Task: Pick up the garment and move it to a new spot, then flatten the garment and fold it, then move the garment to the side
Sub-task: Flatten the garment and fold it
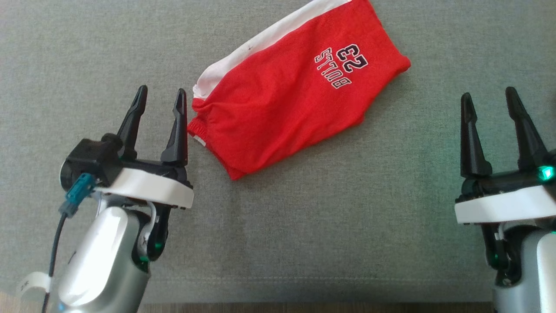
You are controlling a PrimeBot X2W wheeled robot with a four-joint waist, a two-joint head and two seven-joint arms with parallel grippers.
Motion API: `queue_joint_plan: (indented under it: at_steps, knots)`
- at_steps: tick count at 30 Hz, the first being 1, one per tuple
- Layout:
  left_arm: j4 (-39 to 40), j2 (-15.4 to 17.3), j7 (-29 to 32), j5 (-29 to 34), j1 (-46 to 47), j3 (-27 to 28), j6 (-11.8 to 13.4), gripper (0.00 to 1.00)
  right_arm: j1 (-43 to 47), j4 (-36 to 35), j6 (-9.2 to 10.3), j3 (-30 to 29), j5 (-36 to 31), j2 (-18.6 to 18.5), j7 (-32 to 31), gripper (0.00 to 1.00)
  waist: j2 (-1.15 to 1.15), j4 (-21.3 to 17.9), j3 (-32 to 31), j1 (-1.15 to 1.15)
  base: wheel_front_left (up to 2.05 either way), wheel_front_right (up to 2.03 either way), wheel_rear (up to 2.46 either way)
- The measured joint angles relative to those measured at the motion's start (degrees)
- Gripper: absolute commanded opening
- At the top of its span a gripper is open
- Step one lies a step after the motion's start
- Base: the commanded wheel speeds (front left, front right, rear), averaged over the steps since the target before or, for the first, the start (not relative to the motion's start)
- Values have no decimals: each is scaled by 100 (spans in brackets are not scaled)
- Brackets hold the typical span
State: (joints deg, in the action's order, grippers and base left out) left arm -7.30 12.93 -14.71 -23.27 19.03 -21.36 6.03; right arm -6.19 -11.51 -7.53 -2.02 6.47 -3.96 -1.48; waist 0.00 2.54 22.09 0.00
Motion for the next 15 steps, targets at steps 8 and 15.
queue_joint_plan:
  at_steps: [8, 15]
  knots:
    - [4, -13, 0, 0, 2, 58, -53, 100, -5, 19, 0, -22, 0, 13, -7, 100, 0, 7, 40, 0, 0, 0, 0]
    - [48, -48, 0, 1, 33, 110, -58, 100, -399, 482, 0, 124, 79, -135, -339, 100, 0, 32, 218, 0, 0, 0, 0]
